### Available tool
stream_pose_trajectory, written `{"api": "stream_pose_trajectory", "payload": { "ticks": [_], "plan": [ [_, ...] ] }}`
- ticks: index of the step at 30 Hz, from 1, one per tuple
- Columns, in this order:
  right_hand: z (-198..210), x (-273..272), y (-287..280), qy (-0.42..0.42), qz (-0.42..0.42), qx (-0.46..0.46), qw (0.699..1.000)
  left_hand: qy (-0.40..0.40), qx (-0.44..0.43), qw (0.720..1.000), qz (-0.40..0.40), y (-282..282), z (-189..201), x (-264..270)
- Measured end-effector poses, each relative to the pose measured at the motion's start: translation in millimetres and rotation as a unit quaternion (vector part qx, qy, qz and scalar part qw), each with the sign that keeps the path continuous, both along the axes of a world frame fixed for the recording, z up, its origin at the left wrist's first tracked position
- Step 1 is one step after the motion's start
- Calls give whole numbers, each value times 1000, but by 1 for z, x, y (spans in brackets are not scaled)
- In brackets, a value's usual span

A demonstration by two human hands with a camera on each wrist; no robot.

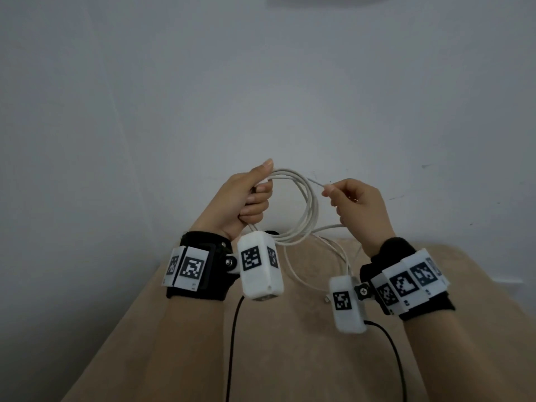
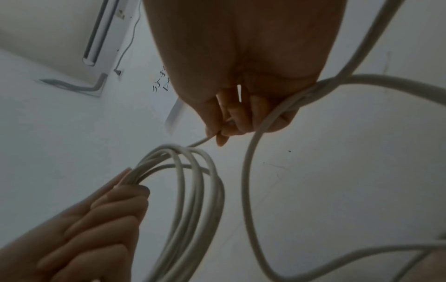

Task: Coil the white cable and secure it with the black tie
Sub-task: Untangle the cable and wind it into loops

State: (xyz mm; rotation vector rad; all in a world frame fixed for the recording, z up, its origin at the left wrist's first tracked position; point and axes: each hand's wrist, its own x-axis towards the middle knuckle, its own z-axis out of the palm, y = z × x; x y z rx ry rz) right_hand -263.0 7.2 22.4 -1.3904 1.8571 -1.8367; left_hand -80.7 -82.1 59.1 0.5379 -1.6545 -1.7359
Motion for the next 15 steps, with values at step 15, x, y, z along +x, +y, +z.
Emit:
{"api": "stream_pose_trajectory", "payload": {
  "ticks": [15],
  "plan": [
    [10, 19, 9, -84, 187, 50, 977, 133, 100, 985, -42, -5, 0, -3]
  ]
}}
